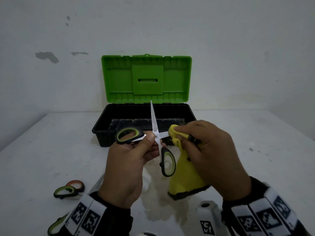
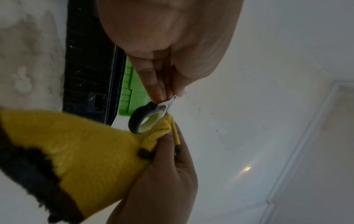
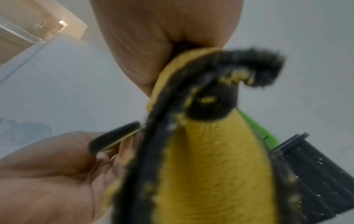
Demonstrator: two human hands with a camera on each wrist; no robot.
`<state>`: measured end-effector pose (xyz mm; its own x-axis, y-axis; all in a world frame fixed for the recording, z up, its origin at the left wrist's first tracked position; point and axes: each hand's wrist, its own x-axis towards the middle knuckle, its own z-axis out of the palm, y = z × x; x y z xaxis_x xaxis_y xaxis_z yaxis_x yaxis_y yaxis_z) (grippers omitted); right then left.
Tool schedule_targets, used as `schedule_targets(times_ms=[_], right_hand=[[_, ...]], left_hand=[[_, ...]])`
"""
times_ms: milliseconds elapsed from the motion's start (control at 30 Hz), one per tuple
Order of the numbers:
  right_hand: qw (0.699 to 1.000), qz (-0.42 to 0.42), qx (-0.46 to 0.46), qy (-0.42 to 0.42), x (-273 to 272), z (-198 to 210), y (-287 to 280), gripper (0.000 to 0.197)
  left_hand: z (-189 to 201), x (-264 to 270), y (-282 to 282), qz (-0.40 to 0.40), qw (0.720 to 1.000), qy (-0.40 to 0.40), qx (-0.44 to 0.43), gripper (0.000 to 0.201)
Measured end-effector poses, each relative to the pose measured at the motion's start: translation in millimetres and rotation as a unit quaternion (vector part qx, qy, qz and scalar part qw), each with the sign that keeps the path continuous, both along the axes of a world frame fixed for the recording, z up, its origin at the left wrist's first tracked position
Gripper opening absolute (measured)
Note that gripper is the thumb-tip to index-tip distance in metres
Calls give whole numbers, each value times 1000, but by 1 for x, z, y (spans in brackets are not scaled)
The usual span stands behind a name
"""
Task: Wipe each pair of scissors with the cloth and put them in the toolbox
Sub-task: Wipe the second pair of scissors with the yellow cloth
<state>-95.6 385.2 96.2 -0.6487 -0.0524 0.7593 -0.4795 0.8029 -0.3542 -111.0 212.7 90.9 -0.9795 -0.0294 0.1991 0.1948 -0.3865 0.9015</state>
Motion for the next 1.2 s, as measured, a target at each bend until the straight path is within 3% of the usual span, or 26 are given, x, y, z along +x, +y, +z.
schedule_targets(times_ms=[333,500,600,733,967,1200], right_hand=[[997,-53,-57,-10,3,3,32,18],[999,10,45,13,8,5,-12,23],[998,20,51,14,4,-1,-20,29],[999,4,43,15,0,-6,-6,27],[998,-44,23,-28,0,-11,35,19],[999,-19,-16,-47,8,21,58,21]], left_hand=[[3,-3,0,17,999,1,-29,12],[1,-2,8,6,999,7,-51,12],[2,-1,5,7,999,7,-53,12],[-1,-4,-4,33,998,10,-57,11],[-1,-6,-11,-2,997,0,-79,11],[8,-17,-24,11,990,10,-142,8]])
